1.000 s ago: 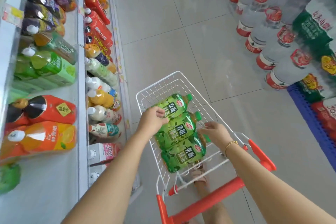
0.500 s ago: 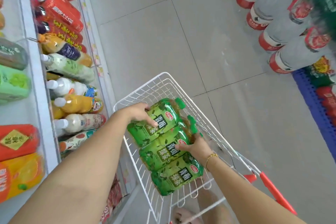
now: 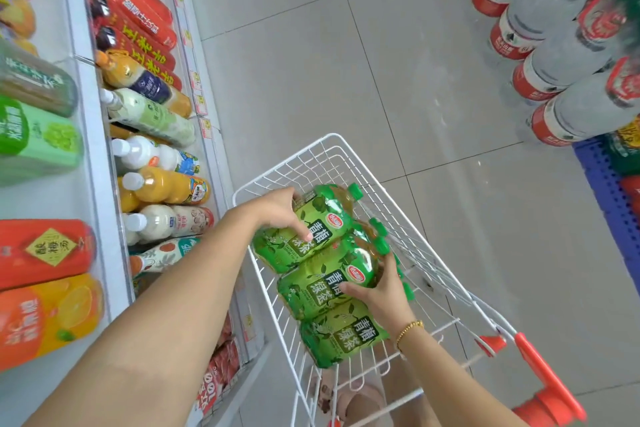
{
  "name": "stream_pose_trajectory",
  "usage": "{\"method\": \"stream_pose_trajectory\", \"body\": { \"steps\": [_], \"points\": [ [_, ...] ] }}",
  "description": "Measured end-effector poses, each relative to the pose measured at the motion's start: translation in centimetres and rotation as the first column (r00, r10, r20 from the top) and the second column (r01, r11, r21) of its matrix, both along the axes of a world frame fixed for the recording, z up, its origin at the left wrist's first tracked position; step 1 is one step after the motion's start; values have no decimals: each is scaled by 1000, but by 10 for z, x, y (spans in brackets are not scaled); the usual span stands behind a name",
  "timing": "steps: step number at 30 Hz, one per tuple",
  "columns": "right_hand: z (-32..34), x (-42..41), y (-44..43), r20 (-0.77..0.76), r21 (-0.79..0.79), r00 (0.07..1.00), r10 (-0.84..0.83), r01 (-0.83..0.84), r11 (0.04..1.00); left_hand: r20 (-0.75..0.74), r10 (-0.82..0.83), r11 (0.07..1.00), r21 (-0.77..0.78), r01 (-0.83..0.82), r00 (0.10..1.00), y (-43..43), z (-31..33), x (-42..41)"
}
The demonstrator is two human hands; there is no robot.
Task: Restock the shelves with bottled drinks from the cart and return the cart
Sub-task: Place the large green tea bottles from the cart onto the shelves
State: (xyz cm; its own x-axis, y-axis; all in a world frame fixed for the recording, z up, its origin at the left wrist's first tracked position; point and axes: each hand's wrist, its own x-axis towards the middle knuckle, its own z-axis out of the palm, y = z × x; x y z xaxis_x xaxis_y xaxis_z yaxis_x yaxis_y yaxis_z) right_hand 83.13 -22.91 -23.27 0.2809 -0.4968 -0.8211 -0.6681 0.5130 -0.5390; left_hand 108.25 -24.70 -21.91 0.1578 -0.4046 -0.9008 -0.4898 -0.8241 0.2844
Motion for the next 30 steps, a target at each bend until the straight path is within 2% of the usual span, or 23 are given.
{"method": "stream_pose_trajectory", "body": {
  "steps": [2, 5, 8, 11, 14, 17, 19, 21, 23, 26, 30],
  "points": [
    [5, 9, 9, 12, -74, 999, -49, 49, 996, 73, 32, 994, -103, -24, 997, 11, 5, -5],
    [13, 23, 14, 45, -140, 994, -104, 109, 984, 188, 181, 938, -328, -112, 965, 31, 19, -16],
    [21, 33, 10, 35, -201, 997, -65, 70, 977, 240, 348, 838, -514, -186, 906, 49, 38, -22],
    [35, 46, 8, 10, -309, 999, 32, -27, 951, 213, 540, 699, -652, -293, 815, 66, 67, -23],
    [57, 69, 13, -64, -495, 977, 203, -208, 844, 171, 707, 540, -757, -367, 686, 96, 102, -22],
    [89, 93, 22, -157, -653, 922, 353, -365, 663, 113, 813, 410, -808, -423, 571, 145, 136, -23],
    [109, 106, 28, -165, -726, 892, 421, -398, 560, 81, 859, 334, -838, -431, 506, 188, 153, -27],
    [130, 118, 34, -80, -801, 882, 465, -334, 496, 78, 901, 278, -859, -430, 427, 235, 164, -36],
    [153, 129, 44, 49, -840, 846, 531, -252, 480, 94, 937, 243, -867, -434, 338, 281, 169, -47],
    [180, 148, 71, 241, -841, 716, 655, -182, 509, 68, 981, 143, -888, -437, 183, 338, 167, -64],
    [179, 169, 127, 418, -805, 527, 740, -163, 571, 90, 996, 76, -913, -401, -16, 381, 150, -76]
  ]
}}
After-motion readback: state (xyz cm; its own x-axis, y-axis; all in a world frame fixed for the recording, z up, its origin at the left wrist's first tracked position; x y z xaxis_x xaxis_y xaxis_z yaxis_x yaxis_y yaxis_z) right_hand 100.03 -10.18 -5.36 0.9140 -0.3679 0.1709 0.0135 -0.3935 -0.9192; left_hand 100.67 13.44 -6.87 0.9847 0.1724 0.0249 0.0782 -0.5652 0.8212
